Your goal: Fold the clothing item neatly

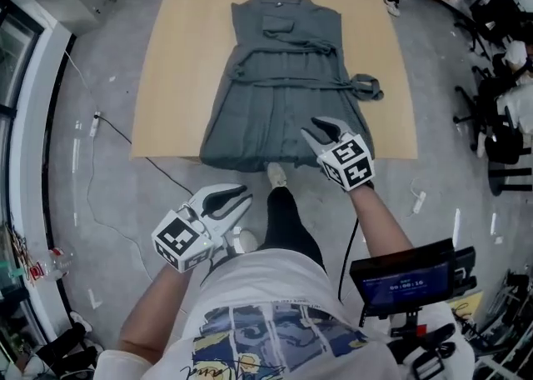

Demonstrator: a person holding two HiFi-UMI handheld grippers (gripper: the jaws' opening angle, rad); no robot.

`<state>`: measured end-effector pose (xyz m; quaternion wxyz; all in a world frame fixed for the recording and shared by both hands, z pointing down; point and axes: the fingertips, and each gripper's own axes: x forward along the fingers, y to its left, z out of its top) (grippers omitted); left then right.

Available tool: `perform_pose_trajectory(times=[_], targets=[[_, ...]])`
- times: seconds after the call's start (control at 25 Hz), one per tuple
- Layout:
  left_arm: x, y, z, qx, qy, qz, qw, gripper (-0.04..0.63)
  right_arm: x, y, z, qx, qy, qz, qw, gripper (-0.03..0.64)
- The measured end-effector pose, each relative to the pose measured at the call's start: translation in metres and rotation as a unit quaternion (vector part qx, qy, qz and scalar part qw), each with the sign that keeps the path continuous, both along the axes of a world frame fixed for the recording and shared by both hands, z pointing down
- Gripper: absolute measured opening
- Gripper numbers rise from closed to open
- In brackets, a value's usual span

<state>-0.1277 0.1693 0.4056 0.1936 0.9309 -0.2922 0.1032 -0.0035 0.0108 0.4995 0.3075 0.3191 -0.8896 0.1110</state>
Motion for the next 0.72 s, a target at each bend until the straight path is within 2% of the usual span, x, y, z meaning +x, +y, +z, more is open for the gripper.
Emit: perform_pose_trajectory(times=[0.16,0.36,0.56,0.72], targets=[[0.006,0.049,0.025,-0.026,0.001,0.034,0.9991,0.071,0.002,0.104,0.018,-0.035,-0.002,-0.007,0.999,0.124],[0.006,0.083,0.066,-0.055,-0.025,0.056,0.9966,0.071,0.007,0.199,0.054,-0.085,-0.015,-0.015,0.996,0.124],[0.004,0.075,0.108,-0.078,-0.057,0.052,0.994,0.089,0.061,0.224,0.102,-0.124,-0.021,0.033,0.992,0.124],[-0.008,0.07,0.136,-0.098,-0.082,0.027,0.9914,0.108,0.102,0.229,0.137,-0.144,-0.007,0.065,0.987,0.124]])
